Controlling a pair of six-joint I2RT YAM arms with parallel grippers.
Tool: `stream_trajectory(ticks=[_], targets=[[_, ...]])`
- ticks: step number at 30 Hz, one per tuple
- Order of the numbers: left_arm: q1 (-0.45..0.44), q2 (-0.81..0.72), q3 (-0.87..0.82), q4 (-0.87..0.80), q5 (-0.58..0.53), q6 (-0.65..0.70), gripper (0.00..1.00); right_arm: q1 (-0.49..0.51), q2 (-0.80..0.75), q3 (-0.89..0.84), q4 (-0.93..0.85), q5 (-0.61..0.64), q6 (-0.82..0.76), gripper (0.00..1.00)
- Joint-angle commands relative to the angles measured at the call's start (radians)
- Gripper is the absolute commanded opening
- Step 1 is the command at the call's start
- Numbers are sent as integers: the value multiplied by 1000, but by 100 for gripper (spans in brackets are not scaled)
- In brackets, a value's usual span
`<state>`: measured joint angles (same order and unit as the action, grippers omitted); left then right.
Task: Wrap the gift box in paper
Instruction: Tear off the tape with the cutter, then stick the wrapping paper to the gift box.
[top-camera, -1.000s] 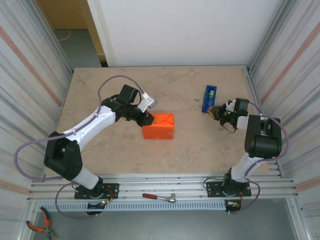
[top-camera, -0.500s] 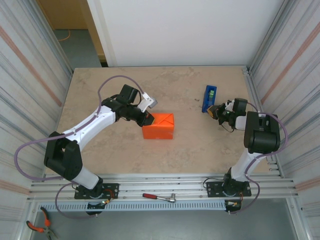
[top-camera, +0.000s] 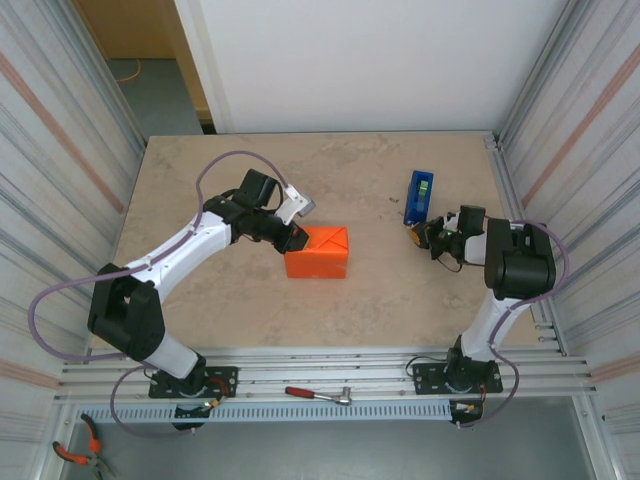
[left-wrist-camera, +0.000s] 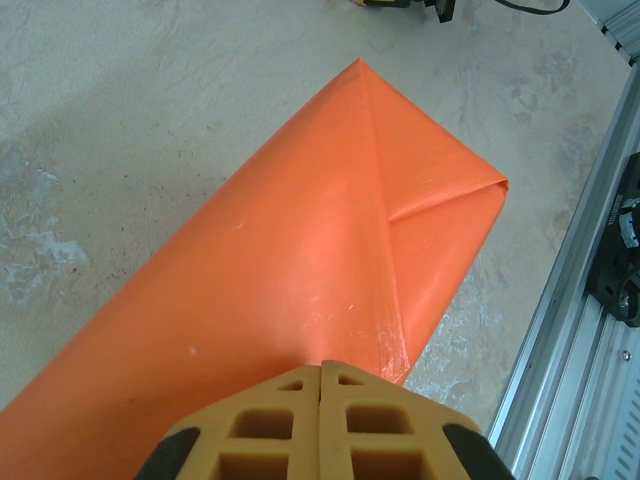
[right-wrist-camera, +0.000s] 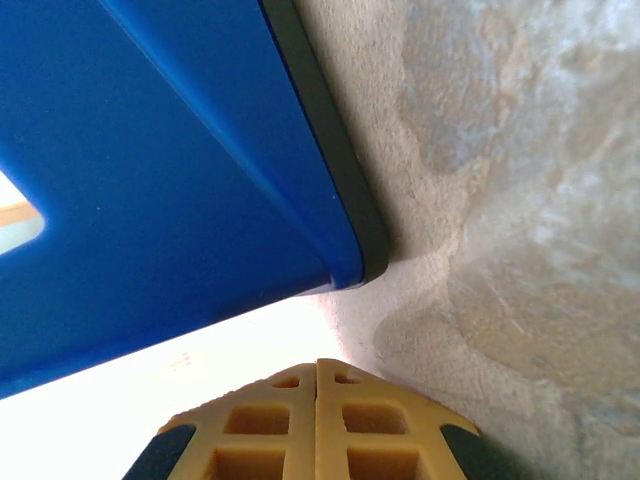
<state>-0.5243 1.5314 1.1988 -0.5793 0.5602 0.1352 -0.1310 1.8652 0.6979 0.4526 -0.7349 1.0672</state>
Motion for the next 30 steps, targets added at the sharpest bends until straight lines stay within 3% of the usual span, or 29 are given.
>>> stream_trajectory(ticks=[1,8,16,24,30], targets=[[-32,29,-49,-74,-16,18,6,20,-1,-29,-89,14,18,0],[-32,29,-48,-74,-18,19,7,89,-190,35,-248,24,-78,0],[-31,27,-48,-73,-18,17,7,297,-406,209,-514,72,-161,0],[-31,27,-48,-74,-19,20,7,568,-451,308,-527,174,-81,0],[-32,28,-50,-76,-18,20,6,704,-439,300,-479,268,-11,0]])
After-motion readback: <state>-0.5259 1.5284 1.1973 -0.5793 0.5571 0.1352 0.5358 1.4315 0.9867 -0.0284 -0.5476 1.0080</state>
